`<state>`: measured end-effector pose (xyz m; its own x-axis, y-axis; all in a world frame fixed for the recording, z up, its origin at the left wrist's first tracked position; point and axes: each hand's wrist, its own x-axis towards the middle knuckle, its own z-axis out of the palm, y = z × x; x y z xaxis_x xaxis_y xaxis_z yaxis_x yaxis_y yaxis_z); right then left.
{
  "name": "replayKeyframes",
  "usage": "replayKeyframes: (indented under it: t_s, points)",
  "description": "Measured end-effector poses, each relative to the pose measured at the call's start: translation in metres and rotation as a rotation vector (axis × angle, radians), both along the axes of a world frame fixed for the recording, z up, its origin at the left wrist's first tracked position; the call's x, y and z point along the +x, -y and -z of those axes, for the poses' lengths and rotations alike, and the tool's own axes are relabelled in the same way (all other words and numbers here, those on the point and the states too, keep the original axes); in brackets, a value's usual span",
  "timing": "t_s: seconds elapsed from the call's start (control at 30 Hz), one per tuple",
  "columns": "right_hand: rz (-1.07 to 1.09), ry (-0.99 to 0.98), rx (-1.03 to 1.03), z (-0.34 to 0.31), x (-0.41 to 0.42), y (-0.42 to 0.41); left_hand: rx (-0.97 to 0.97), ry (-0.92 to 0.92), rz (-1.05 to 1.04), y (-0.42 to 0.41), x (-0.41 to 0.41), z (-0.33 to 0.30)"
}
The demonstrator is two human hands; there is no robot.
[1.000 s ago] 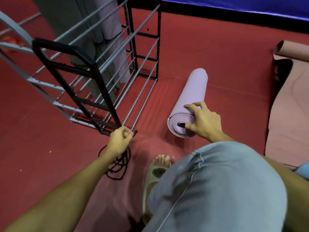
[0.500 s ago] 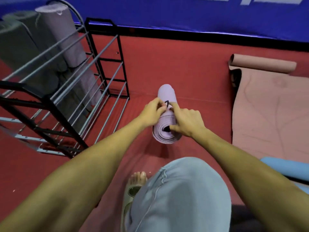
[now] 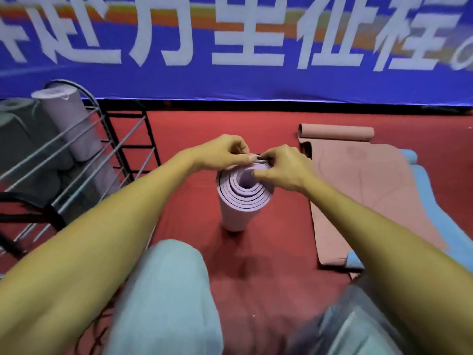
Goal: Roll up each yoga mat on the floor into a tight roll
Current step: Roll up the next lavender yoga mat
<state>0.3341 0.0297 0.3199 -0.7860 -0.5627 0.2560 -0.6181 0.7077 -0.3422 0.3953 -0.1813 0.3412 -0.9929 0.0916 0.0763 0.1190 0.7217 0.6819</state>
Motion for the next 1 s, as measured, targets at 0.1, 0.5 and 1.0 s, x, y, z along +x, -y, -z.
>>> replayKeyframes:
  t_s: [0.1,0.5,1.0]
  points:
    - [0.095,0.002,-0.096,-0.012,0.006,-0.002,-0.018,-0.046,-0.068,-0.003,0.018,-0.015]
    - [0.235,0.005,-0.326,-0.004,-0.016,0.046,-0.074,-0.206,-0.035,0.036,0.021,0.018]
    - [0.189,-0.056,-0.449,0.022,0.004,0.035,-0.241,-0.359,-0.106,0.034,0.045,0.008]
